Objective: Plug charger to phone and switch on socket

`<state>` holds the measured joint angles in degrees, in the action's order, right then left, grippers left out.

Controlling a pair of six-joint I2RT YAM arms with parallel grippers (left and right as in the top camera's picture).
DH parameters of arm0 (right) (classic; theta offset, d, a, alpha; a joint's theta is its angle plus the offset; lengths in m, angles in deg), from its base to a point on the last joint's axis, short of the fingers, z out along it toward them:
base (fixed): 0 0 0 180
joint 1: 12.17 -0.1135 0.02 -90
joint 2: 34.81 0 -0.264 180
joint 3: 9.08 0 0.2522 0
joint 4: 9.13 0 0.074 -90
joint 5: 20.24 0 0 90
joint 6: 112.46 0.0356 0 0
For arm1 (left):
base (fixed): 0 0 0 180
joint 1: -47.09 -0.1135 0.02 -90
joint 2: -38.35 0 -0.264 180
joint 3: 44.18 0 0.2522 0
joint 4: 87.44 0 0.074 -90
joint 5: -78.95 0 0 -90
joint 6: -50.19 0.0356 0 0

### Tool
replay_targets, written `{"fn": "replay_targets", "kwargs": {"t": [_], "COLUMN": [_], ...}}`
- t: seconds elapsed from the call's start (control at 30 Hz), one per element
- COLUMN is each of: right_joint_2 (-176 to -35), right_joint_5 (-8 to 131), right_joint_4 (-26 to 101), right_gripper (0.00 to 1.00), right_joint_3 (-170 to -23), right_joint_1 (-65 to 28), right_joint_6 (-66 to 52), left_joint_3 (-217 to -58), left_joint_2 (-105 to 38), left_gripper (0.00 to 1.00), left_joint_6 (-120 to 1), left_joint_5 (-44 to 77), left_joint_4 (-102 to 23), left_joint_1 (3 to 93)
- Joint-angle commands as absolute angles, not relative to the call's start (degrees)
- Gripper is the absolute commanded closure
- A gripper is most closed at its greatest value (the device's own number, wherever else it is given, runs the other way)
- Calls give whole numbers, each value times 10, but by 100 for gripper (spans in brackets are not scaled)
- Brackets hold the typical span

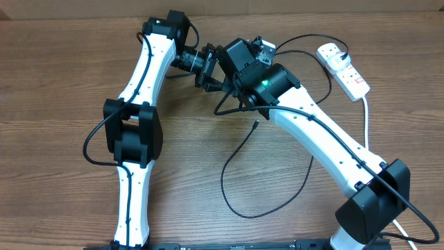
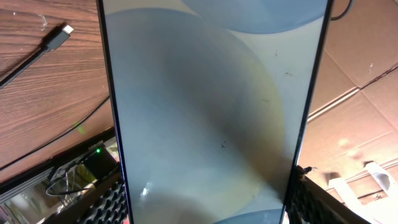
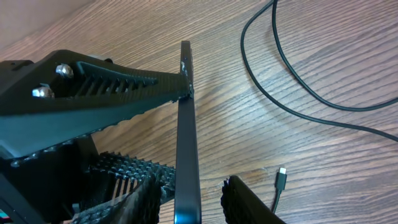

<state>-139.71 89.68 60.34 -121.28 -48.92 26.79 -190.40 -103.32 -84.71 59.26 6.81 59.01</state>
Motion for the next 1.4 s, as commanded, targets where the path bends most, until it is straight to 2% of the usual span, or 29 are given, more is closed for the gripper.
{"fn": "replay_targets", "kwargs": {"t": [0.0,0.77,0.97,1.07,1.37], "right_joint_2": [-1398,-1404,-1404,-1404,-1404], "right_joint_5": [908,907,907,907,907], "right_joint_4": [601,600,599,599,600], "right_gripper": [68,85,85,93,96], "right_joint_3": [-1215,-1215,-1215,-1215,-1215], "right_joint_1": [-489,-489,-489,-489,-489], "right_joint_6": [266,269,271,271,271], "left_joint_3": [-1921,-1921,-1921,-1921,-1921], "left_joint_2": [-1034,-1034,-1034,-1034,-1034], "left_gripper": [36,36,35,35,36], "left_joint_6": [-848,-848,-848,-848,-848], "left_joint_5": [625,626,635,635,635], "left_joint_4": [67,67,67,67,67], "left_joint_1": [591,591,591,591,591]}}
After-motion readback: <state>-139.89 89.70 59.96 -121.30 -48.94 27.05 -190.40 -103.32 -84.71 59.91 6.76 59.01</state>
